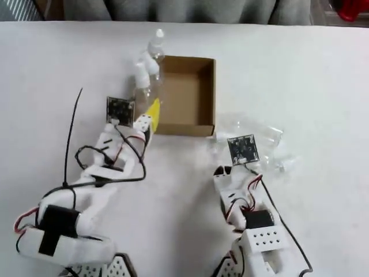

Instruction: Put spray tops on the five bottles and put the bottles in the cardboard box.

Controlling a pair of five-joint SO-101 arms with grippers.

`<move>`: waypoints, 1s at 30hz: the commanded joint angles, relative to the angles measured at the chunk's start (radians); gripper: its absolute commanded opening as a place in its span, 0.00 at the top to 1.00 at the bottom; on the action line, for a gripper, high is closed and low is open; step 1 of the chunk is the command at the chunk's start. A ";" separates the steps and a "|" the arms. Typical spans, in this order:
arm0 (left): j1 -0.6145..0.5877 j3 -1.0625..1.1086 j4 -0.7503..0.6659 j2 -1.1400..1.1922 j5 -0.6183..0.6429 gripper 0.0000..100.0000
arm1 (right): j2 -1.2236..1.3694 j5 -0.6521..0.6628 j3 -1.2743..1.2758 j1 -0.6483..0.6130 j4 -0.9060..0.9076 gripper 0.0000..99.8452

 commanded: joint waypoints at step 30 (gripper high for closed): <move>-0.016 -0.054 -0.025 0.070 0.005 0.67 | -0.008 0.009 0.009 0.010 -0.004 0.99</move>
